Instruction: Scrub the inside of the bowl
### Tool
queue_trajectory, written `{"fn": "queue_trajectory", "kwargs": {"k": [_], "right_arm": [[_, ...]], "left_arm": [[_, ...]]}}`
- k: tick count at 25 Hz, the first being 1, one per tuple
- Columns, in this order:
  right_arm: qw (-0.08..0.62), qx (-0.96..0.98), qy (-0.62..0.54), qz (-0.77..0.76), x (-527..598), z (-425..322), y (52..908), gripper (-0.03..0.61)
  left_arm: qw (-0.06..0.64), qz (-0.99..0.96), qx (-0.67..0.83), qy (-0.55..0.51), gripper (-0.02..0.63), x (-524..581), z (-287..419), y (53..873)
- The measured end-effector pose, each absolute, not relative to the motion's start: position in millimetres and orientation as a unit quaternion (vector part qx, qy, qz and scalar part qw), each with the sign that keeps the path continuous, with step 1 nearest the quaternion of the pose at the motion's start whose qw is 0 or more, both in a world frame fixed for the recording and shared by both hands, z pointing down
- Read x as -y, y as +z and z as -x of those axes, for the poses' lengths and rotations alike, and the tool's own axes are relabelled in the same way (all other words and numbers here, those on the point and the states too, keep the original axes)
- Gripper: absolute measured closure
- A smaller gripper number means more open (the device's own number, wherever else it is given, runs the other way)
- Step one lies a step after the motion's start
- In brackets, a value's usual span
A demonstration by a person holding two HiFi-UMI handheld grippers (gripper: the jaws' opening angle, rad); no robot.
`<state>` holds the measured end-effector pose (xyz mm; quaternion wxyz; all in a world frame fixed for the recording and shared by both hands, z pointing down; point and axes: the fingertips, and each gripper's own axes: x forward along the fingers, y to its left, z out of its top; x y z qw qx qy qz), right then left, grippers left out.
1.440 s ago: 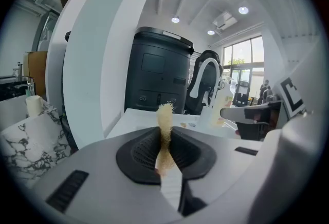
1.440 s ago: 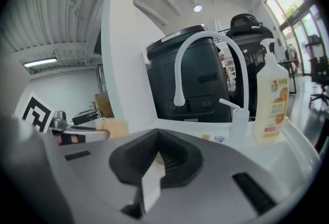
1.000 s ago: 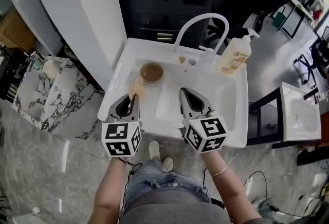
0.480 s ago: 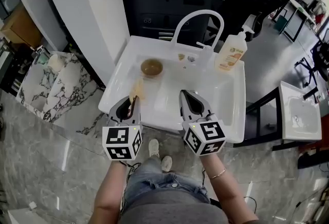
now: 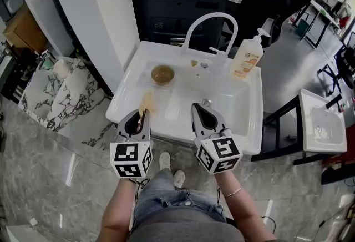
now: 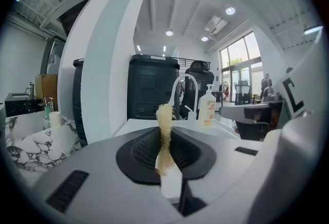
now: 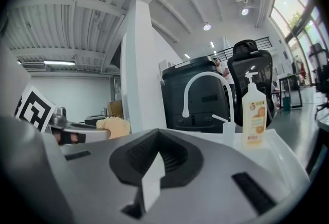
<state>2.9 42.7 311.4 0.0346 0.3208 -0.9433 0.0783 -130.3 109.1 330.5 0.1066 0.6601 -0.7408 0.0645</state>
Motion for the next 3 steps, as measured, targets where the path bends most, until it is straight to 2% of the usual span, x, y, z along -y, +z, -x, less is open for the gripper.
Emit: {"fn": "queue_trajectory", "kwargs": {"k": [3], "right_arm": [[0.030,0.943,0.078,-0.322,-43.9,-6.8,311.8,0.569]], "left_arm": [[0.105,-0.662,0.739,0.065,0.566,-109.7,125.3,330.4]]}}
